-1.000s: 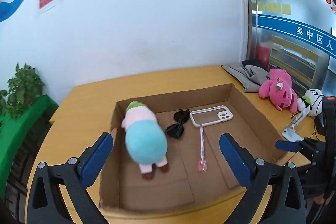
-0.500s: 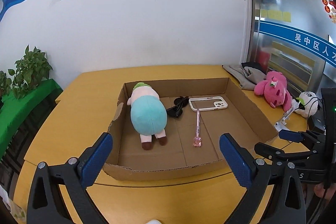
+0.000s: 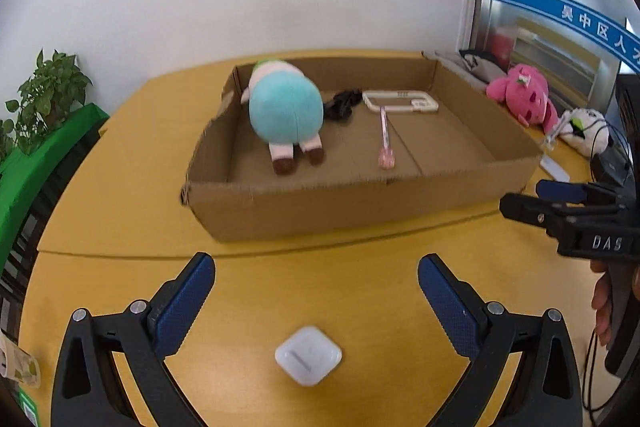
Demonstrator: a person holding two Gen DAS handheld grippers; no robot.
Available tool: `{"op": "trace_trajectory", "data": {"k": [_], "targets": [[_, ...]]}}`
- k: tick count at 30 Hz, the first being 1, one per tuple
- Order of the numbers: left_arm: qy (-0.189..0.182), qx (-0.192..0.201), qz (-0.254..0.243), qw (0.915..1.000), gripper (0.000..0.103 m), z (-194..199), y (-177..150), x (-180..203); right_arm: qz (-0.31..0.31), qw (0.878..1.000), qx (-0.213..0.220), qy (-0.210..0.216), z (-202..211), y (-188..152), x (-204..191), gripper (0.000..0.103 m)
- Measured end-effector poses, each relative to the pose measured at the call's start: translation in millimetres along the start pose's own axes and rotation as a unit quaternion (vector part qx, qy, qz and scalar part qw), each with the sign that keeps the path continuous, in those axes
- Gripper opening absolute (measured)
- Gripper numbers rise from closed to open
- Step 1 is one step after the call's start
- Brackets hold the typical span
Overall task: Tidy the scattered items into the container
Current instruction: 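Move the left gripper to the white earbud case on the table, then close the left gripper on the earbud case while the right gripper closes on it too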
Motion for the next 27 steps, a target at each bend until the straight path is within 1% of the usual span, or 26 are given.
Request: {"op": "trace_trajectory", "data": {"k": [2,3,6,9,12,16,18,20,21,23,24,25,27], "targets": [[-0.004,-0.036,0.005,0.9993,0.103,-11.5,-22.1,-4.8,-0.004,0.999,-0.029,0.014,-12.4,-13.8,-2.4,0.086],[-0.013,-0.056,0.009,0.9983,0.103,-18.1,-34.1,-6.6,-0.007,0.999,-0.042,0.025,-17.8,-20.4,-4.2,0.086],[-0.036,-0.094,0.01,0.9949,0.103,-32.3,-56.0,-6.3,-0.01,0.997,-0.065,0.048,-28.0,-33.8,-11.7,0.086],[-0.052,-0.109,0.012,0.9926,0.101,-42.2,-68.9,-4.1,-0.005,0.995,-0.079,0.065,-33.0,-42.1,-22.3,0.086],[-0.064,-0.12,0.022,0.9905,0.096,-51.9,-77.4,-6.0,0.011,0.992,-0.094,0.084,-35.3,-49.8,-34.8,0.086],[-0.054,-0.102,0.022,0.9931,0.091,-53.1,-76.6,-11.9,0.029,0.988,-0.105,0.108,-35.8,-57.0,-49.0,0.086],[-0.051,-0.093,0.019,0.9942,0.085,-53.2,-75.0,-13.1,0.034,0.984,-0.113,0.13,-35.5,-60.6,-58.6,0.086],[-0.041,-0.087,0.006,0.9953,0.077,-53.2,-74.4,-14.9,0.048,0.981,-0.121,0.146,-36.2,-63.0,-69.5,0.086],[-0.04,-0.085,-0.001,0.9956,0.075,-53.2,-74.2,-14.7,0.059,0.979,-0.125,0.153,-36.2,-63.9,-76.7,0.086],[-0.044,-0.08,-0.011,0.9958,0.066,-52.6,-73.5,-13.5,0.077,0.973,-0.133,0.175,-35.6,-64.9,-93.2,0.086],[-0.045,-0.079,-0.013,0.9958,0.063,-52.3,-72.7,-14.3,0.085,0.969,-0.137,0.189,-35.3,-64.9,-101.9,0.086],[-0.047,-0.078,-0.015,0.9957,0.057,-52.1,-71.9,-14.6,0.093,0.965,-0.14,0.2,-35.6,-64.4,-110.1,0.086],[-0.052,-0.077,-0.018,0.9955,0.056,-52.1,-70.8,-14.1,0.112,0.957,-0.151,0.219,-38.8,-64.3,-127.5,0.086]]}}
Point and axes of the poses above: each gripper's, at about its wrist camera, not at the fingertips, and z roughly against the way its jaws point, x to its right, y to its top, the point moved 8 cm from there along -z, roughly the way its jaws point, and after that the axes turned 8 degrees about -y, right-handed, at the moved point
